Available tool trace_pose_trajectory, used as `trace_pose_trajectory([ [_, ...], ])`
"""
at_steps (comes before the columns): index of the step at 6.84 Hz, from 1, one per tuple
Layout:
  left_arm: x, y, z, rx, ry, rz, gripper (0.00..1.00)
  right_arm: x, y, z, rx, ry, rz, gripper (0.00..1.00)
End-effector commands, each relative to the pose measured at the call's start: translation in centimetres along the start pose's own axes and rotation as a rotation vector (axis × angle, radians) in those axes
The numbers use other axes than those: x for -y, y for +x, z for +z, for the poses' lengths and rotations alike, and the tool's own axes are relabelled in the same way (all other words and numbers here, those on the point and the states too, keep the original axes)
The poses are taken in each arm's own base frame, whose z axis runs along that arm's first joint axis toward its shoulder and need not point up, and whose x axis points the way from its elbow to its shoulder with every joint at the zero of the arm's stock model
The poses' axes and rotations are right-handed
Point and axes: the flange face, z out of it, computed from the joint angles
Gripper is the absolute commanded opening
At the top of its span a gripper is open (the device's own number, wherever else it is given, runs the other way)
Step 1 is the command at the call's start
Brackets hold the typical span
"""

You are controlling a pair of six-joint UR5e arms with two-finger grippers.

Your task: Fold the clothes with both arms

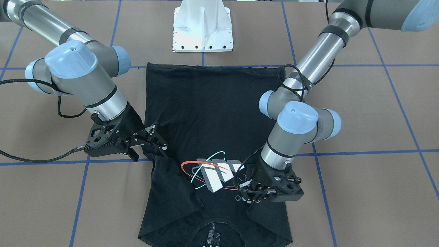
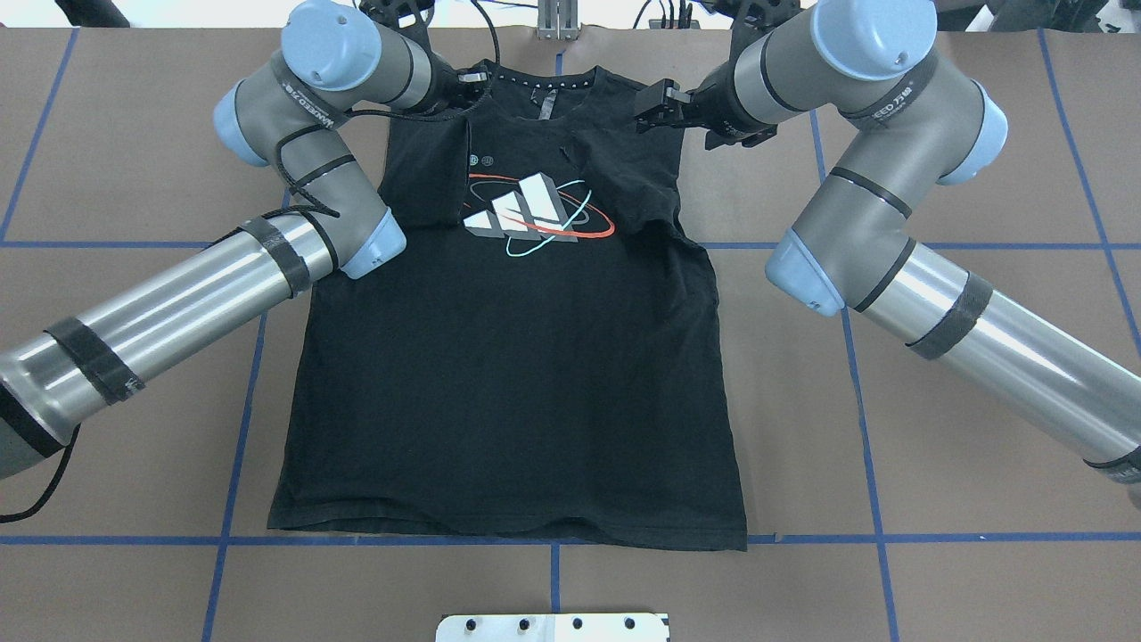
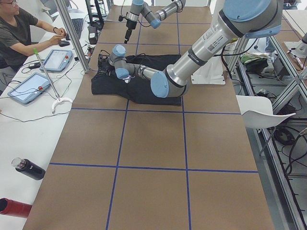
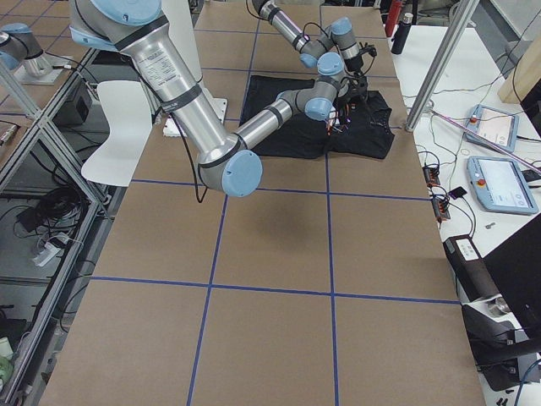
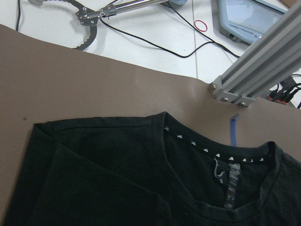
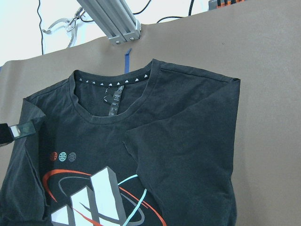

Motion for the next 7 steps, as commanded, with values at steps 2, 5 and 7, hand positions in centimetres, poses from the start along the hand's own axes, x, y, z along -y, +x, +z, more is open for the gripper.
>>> trace_pose_trajectory([
  [2,-0.4,0.1,0.2,-0.004,-0.001,0.0,0.99,0.2,0.5,-0.1,-0.005,0.003,0.009,0.99],
  [5,2.7,0.3,-2.5,-0.056,0.04,-0.006,1.0,0.0,0.6,0.1,0.001,-0.025,0.013,1.0],
  [7,0.9,-4.6,-8.2,-0.14,-0.054,0.008,1.0,-0.2,0.8,-1.7,0.051,-0.125,0.058,1.0],
])
